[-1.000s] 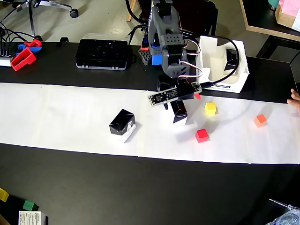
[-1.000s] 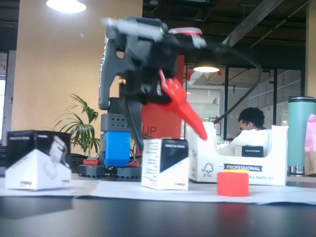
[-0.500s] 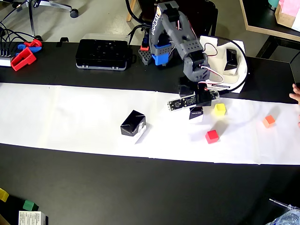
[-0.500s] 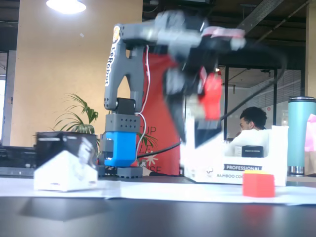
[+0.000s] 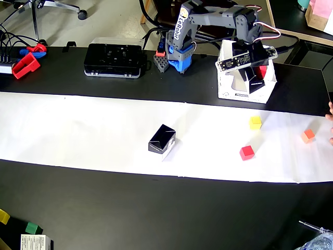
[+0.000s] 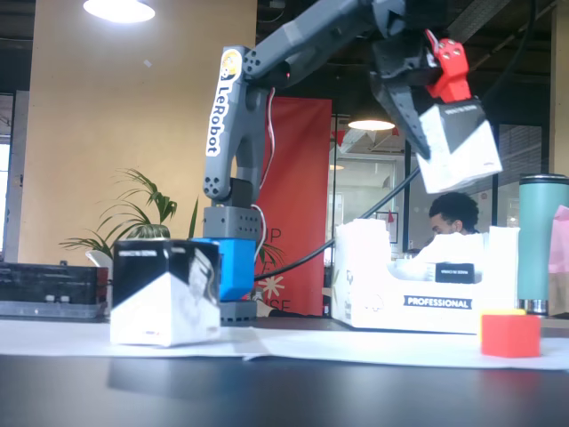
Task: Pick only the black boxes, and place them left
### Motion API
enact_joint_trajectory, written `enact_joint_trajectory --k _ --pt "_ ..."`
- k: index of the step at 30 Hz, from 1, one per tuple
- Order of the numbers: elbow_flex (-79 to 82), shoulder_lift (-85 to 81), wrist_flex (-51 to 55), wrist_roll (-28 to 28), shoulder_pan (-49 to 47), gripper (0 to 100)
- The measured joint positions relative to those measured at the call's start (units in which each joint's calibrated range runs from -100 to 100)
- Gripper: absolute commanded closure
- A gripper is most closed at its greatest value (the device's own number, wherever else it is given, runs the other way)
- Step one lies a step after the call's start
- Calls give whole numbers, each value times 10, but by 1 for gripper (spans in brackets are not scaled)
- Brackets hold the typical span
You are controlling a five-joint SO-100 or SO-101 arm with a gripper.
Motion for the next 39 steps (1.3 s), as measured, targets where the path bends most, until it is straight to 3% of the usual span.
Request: enact_joint_trajectory --k 9,17,22,25,32,39 --pt "143 -66 0 -60 -170 84" --pt "255 -71 -24 -82 -234 83" --pt "347 -71 -92 -82 -234 63" --pt "375 -71 -105 -82 -234 55" --pt "356 -71 -106 -82 -241 53" --pt "157 -71 -43 -78 -207 53"
